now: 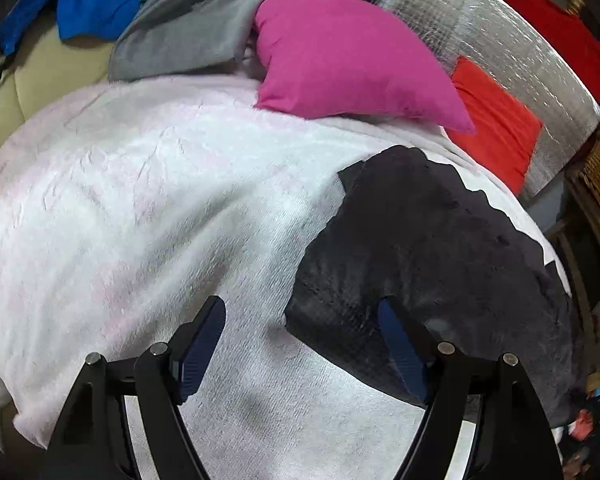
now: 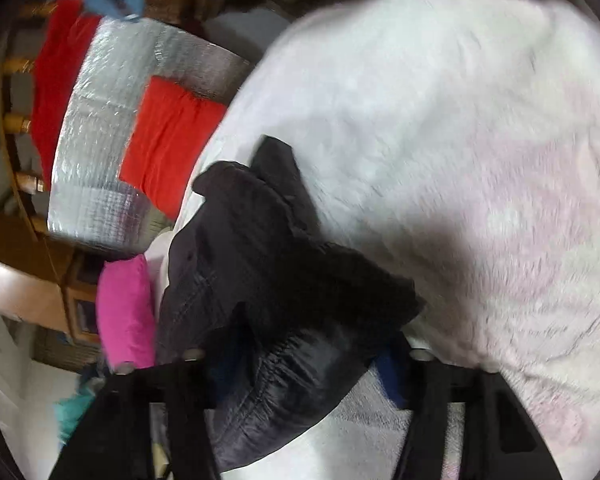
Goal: Fold large clothes
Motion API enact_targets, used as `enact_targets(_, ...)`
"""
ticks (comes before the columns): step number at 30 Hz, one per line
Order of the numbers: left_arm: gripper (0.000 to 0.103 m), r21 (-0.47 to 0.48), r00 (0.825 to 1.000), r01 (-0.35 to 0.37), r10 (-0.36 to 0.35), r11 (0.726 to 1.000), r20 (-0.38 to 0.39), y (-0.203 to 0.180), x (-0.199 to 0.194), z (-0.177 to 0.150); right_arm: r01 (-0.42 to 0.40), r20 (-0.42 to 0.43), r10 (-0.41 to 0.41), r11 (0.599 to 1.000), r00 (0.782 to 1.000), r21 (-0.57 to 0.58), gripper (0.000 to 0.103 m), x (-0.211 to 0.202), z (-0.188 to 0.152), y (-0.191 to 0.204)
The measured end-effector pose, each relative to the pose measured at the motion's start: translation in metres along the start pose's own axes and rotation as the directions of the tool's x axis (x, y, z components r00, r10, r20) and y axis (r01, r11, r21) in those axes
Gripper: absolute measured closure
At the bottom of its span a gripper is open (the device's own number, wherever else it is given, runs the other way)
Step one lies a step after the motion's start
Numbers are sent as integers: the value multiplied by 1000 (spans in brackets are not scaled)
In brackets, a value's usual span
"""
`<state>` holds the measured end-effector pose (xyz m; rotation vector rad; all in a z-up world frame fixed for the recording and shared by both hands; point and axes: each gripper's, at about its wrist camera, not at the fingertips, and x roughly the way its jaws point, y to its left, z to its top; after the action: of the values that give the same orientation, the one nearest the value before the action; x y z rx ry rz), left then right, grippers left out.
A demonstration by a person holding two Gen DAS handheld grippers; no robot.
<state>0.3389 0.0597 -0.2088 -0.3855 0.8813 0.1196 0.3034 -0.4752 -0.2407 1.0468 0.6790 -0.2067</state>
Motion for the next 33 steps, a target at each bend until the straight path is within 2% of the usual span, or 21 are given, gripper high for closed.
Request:
enact_targets(1, 24, 14, 1000, -9, 9, 1000, 11, -3, -1, 1, -7, 25, 8, 999, 1000, -33, 53, -5, 2, 6)
enact_targets(3, 24, 42, 999, -31, 30, 999, 43, -7, -6, 1, 58, 58, -50, 990, 997, -132, 53, -7, -1, 18)
enact_targets(5, 24, 59, 996, -49, 45, 997, 71, -9, -11, 1, 168, 21, -167, 968, 986, -185, 53, 7, -5, 20)
enact_targets(6, 24, 66, 995, -60, 54, 996, 87, -10, -14, 2, 197, -6, -201, 965, 980, -171, 49, 14, -6, 15)
enact_targets(9, 24, 91, 985, -94, 79, 991, 155, -12, -27, 4, 147, -23, -150, 984, 988, -97, 45, 7, -2, 9)
enact_targets(13, 24, 130, 963, -145, 110, 981, 245, -16, -43, 5, 165, -6, -166, 984, 986, -62, 38, -14, -5, 3)
enact_targets(16, 24, 156, 955, -162, 115, 974, 275, -20, -49, 5, 186, 18, -185, 980, 983, -78, 34, -30, -8, 2)
enact_targets(17, 23, 158, 954, -163, 114, 974, 278, -21, -50, 5, 193, 38, -191, 978, 981, -82, 34, -36, -9, 4)
enact_targets(20, 23, 169, 952, -160, 107, 973, 287, -24, -53, 5, 263, 150, -245, 959, 958, -109, 34, -54, -9, 12)
enact_targets(23, 23, 182, 950, -164, 105, 970, 293, -29, -55, 4, 268, 275, -213, 946, 937, -181, 34, -74, -16, 31)
enact_targets(25, 23, 190, 950, -161, 100, 969, 295, -33, -55, 3, 248, 340, -142, 923, 929, -292, 34, -82, -27, 53)
enact_targets(28, 23, 204, 950, -161, 96, 966, 298, -40, -55, 1, 168, 309, -35, 894, 950, -416, 34, -78, -40, 74)
enact_targets(31, 23, 221, 951, -165, 96, 961, 294, -47, -52, -2, 167, 251, -46, 859, 967, -484, 35, -59, -49, 88)
enact_targets(33, 23, 235, 952, -171, 98, 957, 290, -52, -49, -4, 146, 188, -59, 860, 980, -489, 37, -42, -49, 91)
